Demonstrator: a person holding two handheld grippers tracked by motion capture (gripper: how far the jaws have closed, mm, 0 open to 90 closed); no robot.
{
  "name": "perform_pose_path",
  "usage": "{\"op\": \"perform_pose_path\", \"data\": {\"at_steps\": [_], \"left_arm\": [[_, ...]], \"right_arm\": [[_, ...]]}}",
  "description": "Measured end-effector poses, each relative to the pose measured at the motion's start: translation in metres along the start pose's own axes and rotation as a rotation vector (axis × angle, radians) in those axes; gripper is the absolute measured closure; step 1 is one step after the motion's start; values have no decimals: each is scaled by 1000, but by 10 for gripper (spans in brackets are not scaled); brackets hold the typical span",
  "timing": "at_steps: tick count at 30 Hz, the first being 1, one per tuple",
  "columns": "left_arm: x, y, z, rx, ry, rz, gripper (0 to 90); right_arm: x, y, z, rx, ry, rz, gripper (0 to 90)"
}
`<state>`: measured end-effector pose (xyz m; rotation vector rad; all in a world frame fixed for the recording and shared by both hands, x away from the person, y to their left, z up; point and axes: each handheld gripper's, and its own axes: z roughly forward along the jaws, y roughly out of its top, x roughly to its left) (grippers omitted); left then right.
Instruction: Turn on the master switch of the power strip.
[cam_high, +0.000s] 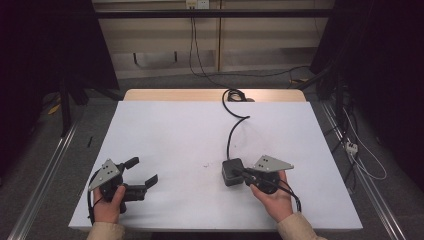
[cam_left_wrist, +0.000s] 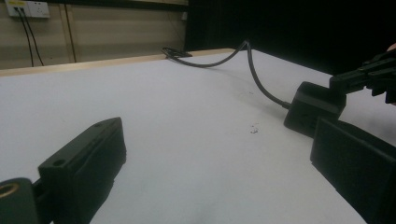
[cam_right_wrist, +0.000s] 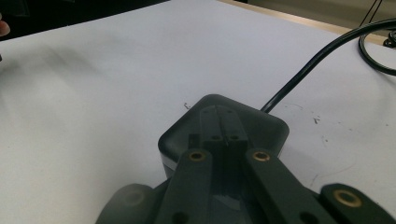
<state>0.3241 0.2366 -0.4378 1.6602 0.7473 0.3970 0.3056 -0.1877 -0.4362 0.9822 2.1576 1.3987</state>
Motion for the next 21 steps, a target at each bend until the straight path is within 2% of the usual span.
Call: {"op": "perform_pose_path", "data": {"at_steps": [8,9,14,15,16,18,21], "left_arm": [[2,1,-3,-13,9,-8,31],[2,1,-3,-13,10,-8,31],[2,0,-2,-10,5,-10,31],[3,0,-2,-5,5,-6,32],[2,0,-1,-10,5,-9,32],[2,0,-2,-9,5,-6,32],[2,0,-2,-10,6,-8,31]], "right_arm": [[-1,-2,0,-21,6,11,900],[-1,-3,0,-35,2,-6,900],[-2,-3,-3,-37,7,9,900],[-3,-2,-4,-53,16,32,898],[-3,-2,-4,-53,16,32,898],[-4,-1,-7,-71,14,43,798],[-5,-1,-8,-80,19,48,795]]}}
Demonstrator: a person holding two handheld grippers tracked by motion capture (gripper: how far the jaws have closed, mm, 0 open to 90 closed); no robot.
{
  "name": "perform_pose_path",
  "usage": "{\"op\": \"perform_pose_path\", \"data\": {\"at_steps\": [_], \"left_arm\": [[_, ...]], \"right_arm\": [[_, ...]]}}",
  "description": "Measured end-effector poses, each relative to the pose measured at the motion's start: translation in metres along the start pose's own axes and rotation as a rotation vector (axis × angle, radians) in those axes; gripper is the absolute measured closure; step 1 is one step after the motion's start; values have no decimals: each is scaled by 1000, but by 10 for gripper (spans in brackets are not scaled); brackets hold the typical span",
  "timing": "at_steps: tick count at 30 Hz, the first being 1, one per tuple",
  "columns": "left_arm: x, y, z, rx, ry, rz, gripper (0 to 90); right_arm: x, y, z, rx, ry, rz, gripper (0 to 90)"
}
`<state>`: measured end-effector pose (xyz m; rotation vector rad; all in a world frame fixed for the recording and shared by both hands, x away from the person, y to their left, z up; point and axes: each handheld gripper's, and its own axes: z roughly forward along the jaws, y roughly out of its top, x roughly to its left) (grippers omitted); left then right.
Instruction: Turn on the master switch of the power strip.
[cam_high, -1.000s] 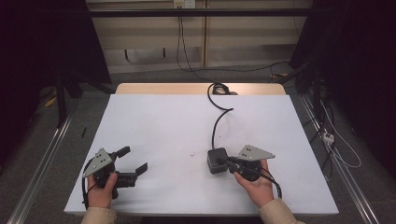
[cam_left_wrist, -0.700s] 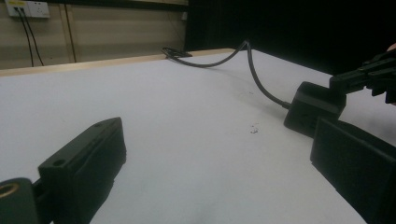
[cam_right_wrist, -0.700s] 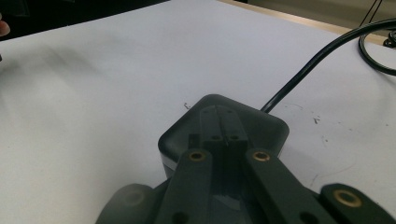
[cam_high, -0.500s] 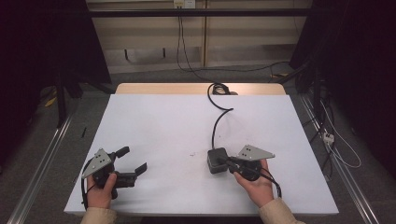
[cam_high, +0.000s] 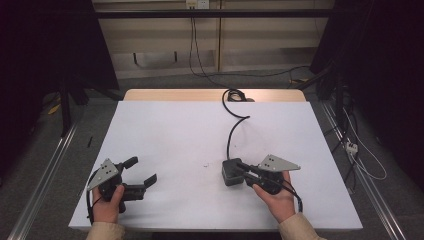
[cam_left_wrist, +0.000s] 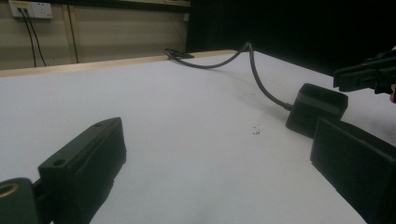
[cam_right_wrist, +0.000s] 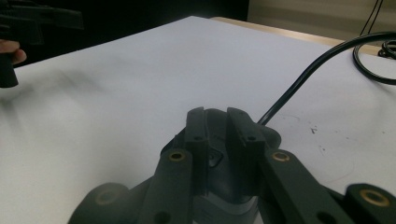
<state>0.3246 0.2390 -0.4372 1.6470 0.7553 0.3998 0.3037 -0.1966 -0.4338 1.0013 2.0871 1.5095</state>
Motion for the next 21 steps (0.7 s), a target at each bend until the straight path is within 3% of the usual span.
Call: {"op": "perform_pose_path", "data": {"at_steps": [8,10,21], "left_arm": [[0,0,0,7,-2,6,31],[0,-1,0,4,-2,3,31],[0,-1,0,7,-1,3,31]], "right_arm": [[-2,1,-2,-8,5,29,645],[-2,0,-2,-8,8,41,547],[-5,0,-6,-8,22,42,304]]}}
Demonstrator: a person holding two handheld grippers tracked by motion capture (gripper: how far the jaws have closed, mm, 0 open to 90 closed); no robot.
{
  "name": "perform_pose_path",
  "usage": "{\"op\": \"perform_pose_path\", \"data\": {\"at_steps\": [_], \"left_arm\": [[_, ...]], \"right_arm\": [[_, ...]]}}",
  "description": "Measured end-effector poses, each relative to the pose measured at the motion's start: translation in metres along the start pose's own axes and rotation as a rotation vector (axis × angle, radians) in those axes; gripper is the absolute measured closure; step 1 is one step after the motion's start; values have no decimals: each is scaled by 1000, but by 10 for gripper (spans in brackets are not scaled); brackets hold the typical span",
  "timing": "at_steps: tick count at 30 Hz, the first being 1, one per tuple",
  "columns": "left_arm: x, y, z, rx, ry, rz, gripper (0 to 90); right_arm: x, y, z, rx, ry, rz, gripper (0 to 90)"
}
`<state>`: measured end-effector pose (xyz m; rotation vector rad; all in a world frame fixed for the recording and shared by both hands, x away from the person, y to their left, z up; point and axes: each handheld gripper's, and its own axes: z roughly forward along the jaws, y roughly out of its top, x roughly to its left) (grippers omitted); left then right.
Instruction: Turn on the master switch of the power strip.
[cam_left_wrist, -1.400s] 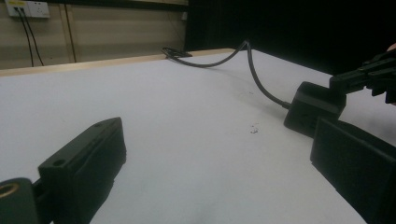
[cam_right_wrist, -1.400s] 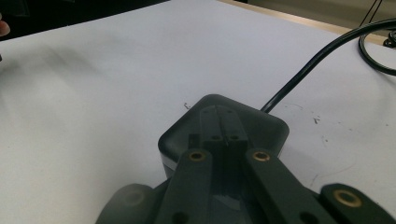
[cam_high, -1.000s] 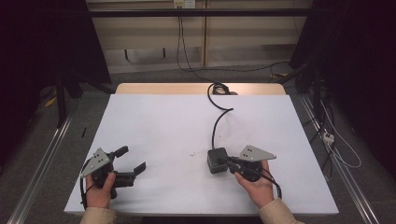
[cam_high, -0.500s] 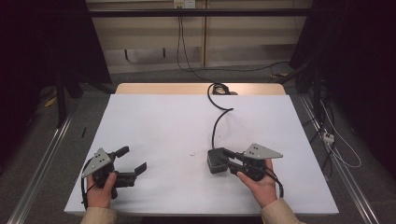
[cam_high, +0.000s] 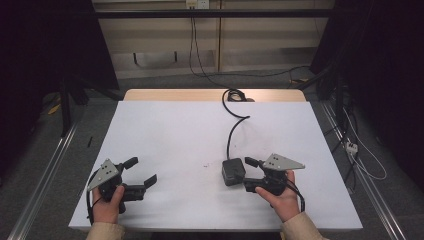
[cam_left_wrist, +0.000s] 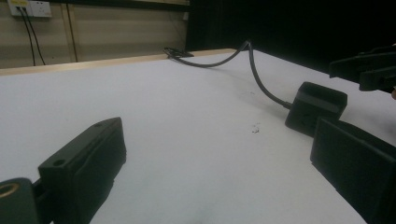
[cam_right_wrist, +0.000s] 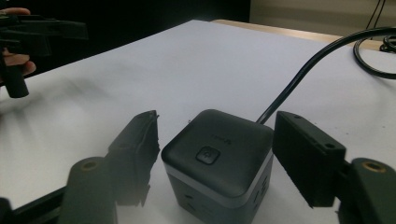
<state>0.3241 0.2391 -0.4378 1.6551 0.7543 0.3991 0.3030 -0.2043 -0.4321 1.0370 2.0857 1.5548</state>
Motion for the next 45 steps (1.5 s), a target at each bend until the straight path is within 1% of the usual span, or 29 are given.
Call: {"op": "perform_pose_path", "data": {"at_steps": [2,4,6,7,9,12,18,26,32,34,36,38,45], "left_arm": [[0,0,0,0,-1,0,31],[0,0,1,-1,-5,1,31],[0,0,2,2,-4,0,31],[0,0,2,2,-5,1,31],[-1,0,3,0,-7,2,31],[-1,0,3,2,-7,1,31],[-2,0,3,6,-6,1,31],[-1,-1,2,1,-3,-3,31],[-1,-1,2,3,-3,0,31],[-1,-1,2,7,-1,0,31],[-1,-1,2,6,-1,2,31],[-2,-1,2,3,-1,0,31],[-2,-1,2,7,0,0,31]], "right_arm": [[1,-1,-1,4,2,-5,270],[1,-1,-2,3,1,-5,261],[1,-3,-5,5,-6,-10,225],[1,-3,-5,5,-6,-10,225],[-1,-3,-9,-4,-12,-10,190],[-5,-6,-14,-2,-12,-7,165],[-8,-11,-21,-2,-27,-8,145],[-10,-13,-25,4,-30,-14,142],[-15,-17,-33,10,-46,-13,138],[-19,-19,-38,7,-60,-7,135],[-20,-20,-40,1,-62,-3,135],[-24,-21,-46,-6,-77,3,134],[-30,-25,-55,-5,-98,9,134]]}}
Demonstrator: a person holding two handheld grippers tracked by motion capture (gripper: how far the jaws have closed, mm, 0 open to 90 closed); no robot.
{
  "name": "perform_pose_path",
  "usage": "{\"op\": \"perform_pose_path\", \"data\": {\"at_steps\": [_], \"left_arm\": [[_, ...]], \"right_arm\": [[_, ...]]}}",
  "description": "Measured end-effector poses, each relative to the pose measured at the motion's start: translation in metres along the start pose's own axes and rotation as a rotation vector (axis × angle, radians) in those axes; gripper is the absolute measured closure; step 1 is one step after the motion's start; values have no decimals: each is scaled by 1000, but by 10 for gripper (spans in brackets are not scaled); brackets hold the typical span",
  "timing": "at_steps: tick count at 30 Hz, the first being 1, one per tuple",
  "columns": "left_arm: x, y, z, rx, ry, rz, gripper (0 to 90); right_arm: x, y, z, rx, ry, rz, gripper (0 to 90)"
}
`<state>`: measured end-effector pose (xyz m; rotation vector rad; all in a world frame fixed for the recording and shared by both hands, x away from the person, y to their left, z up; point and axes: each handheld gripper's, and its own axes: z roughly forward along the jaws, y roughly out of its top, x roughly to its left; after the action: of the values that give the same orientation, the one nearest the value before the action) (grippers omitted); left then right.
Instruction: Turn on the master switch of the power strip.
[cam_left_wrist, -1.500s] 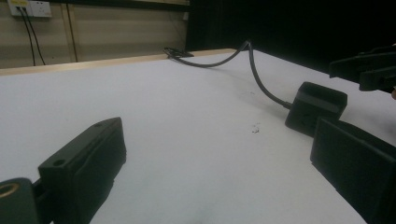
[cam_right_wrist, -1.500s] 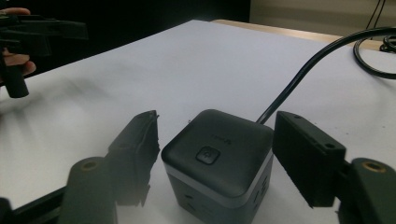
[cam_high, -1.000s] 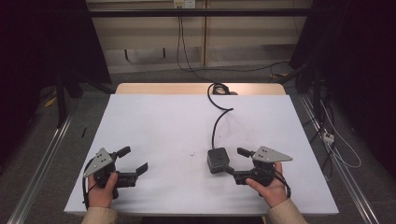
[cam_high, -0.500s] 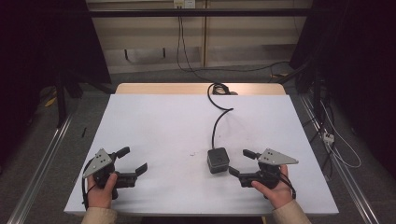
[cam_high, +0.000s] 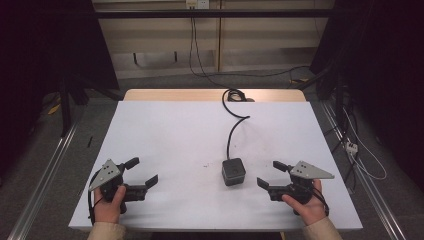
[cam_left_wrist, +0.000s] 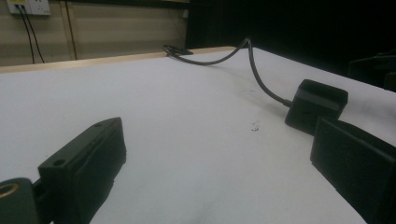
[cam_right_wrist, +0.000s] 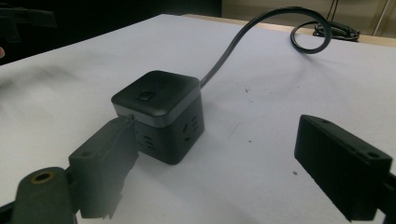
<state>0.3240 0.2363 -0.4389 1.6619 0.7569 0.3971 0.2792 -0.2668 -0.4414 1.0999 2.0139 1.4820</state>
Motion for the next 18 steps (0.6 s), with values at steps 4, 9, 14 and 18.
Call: {"op": "perform_pose_path", "data": {"at_steps": [4,9,14,18], "left_arm": [[0,0,0,2,-1,1,31],[0,1,-1,0,1,3,31],[0,1,-1,0,2,1,31],[0,1,-1,0,1,0,31]], "right_arm": [[-5,-2,-6,0,-17,3,135],[-7,-4,-9,1,-28,2,135],[-9,-6,-13,-1,-39,5,134],[-11,-7,-15,0,-47,1,134]]}}
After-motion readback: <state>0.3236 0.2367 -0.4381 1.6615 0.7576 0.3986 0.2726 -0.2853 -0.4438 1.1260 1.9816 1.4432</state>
